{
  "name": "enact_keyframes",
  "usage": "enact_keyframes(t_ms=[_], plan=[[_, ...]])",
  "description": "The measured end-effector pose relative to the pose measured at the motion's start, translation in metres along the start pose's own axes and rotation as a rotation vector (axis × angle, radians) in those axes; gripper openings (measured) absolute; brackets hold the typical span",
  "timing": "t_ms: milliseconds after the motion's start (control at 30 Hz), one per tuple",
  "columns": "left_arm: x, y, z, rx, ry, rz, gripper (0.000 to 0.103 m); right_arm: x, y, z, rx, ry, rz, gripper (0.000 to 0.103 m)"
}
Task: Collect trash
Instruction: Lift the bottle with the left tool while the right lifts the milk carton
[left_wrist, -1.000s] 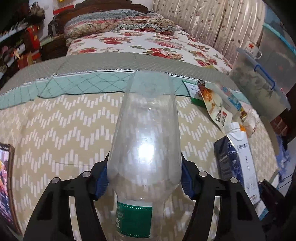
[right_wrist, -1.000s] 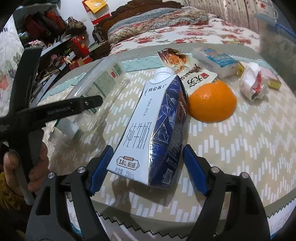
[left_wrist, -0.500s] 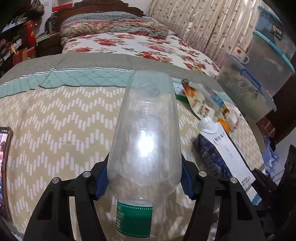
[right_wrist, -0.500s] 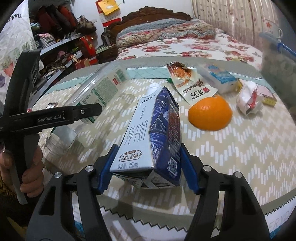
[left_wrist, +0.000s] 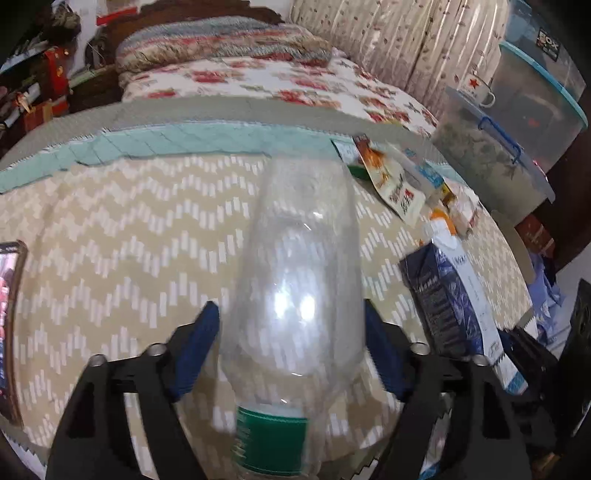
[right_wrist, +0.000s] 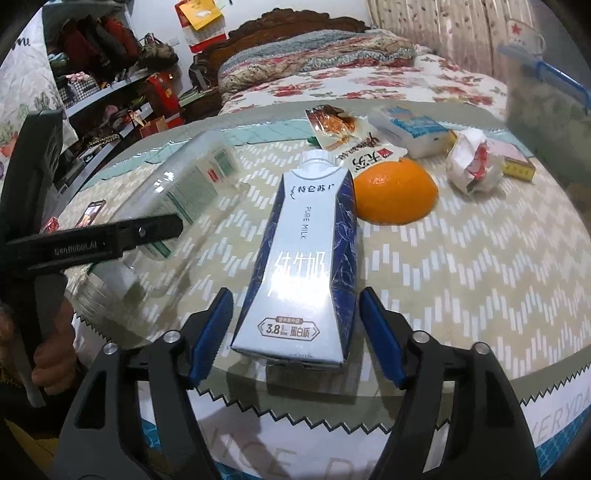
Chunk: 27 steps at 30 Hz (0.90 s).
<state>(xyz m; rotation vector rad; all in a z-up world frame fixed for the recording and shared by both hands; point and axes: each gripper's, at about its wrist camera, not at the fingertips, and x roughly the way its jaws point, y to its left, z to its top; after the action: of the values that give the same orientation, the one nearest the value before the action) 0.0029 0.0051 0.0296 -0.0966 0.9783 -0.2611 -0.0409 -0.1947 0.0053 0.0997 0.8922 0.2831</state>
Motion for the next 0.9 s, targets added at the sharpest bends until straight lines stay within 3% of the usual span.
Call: enact_keyframes(t_ms=[167, 900], plan=[[-0.007, -0.002, 0.010, 0.005, -0.035, 0.013, 0.078, -0.003, 0.004, -0.004, -0.021, -0.010, 0.008, 0.076], [0.002, -0.007, 0.015, 0.016, -0.023, 0.035, 0.078, -0.007, -0.009, -0.011, 0.009, -0.019, 0.002, 0.077]])
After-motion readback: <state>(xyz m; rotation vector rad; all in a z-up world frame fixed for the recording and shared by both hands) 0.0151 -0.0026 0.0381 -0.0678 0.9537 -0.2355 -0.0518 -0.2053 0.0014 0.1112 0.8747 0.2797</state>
